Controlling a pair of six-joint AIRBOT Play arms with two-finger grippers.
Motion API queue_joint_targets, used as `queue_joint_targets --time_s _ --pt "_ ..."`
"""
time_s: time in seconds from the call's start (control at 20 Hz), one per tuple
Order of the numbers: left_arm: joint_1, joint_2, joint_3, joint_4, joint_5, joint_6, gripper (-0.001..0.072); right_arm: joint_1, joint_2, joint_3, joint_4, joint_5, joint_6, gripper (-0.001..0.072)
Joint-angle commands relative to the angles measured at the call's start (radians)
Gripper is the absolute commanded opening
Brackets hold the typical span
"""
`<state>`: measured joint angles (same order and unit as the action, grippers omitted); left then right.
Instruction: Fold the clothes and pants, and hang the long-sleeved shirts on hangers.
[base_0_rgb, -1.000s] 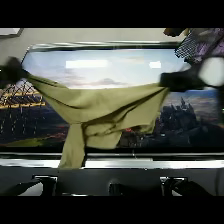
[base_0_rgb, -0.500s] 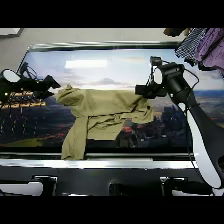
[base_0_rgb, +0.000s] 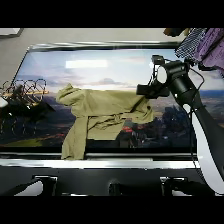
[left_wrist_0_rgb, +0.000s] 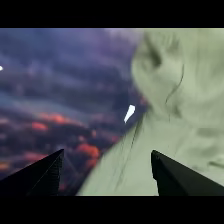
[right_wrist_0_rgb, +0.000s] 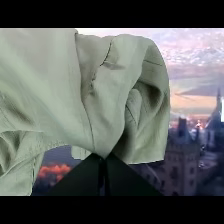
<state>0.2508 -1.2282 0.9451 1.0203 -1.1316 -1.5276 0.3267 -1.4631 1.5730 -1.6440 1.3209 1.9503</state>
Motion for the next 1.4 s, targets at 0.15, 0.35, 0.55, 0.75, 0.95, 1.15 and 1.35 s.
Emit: queue_joint_targets --time_s 0.15,0.35,0.55,0.75,0.95,1.15,1.35 --pt "-0.109 -0.008 -0.262 -0.124 0.165 0.119 0.0624 0.001 0.003 -0.001 0.001 0.000 -0.001 0.0021" --pt "-0.191 -0.085 -0.261 -0.124 0.180 0.122 0.0624 0.001 0.003 -0.001 0.001 -0.027 0.000 0.0021" --pt "-0.211 -0.116 -0.261 -0.166 0.180 0.133 0.0519 0.001 0.003 -0.001 0.002 -0.018 0.003 0.0021" --pt "-0.208 -0.107 -0.219 -0.197 0.156 0.187 0.0021 0.001 0.004 0.000 0.005 -0.015 0.003 0.0021" --pt "-0.180 -0.024 0.087 -0.198 0.082 0.177 0.0019 0.000 0.038 0.056 -0.149 -0.068 0.002 0.0021" --pt "-0.134 0.068 0.582 -0.198 0.108 0.092 0.0019 0.000 0.125 0.251 -0.290 -0.146 0.003 0.0020" --pt "-0.068 0.122 0.994 -0.193 0.156 0.024 0.0020 0.000 0.246 0.428 -0.349 -0.145 0.002 0.0020"
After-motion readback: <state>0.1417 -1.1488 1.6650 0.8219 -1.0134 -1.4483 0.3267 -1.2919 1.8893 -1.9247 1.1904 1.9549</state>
